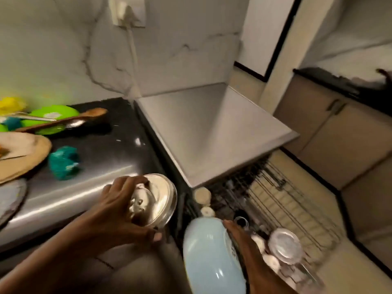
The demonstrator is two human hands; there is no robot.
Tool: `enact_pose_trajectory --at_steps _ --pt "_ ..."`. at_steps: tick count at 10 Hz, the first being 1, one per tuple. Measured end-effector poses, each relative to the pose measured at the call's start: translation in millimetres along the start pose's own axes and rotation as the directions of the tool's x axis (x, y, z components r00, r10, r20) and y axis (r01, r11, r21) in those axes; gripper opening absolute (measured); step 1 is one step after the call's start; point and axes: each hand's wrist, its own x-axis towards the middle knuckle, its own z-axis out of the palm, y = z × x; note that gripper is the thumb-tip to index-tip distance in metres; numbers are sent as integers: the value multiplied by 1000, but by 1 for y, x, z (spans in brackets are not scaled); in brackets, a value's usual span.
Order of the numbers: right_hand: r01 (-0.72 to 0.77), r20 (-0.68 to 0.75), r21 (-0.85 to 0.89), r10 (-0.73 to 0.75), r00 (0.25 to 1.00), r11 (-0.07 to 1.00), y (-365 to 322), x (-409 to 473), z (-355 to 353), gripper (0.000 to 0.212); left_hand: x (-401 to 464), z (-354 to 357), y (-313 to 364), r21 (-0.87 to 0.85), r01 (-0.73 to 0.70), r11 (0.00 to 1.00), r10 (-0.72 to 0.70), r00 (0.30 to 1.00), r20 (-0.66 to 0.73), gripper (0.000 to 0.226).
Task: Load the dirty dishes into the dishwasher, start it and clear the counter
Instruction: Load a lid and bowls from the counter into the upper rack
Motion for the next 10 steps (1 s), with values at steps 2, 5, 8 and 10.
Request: enact_pose_trajectory --at_steps 2,5,8,10 --pt "-96 -231 -513 -29 973 853 63 -65 -175 131 64 97 75 25 -104 994 99 986 132 115" --pt "-115 -218 -855 -149 965 506 99 68 -269 136 116 189 76 7 -4 1000 2 970 244 122" --pt "-188 -231 -854 -29 973 485 134 234 -278 133 161 251 38 -6 59 998 -57 977 207 119" --pt "-266 -258 -773 97 961 576 170 316 -254 135 174 293 33 -17 61 998 -55 972 227 116"
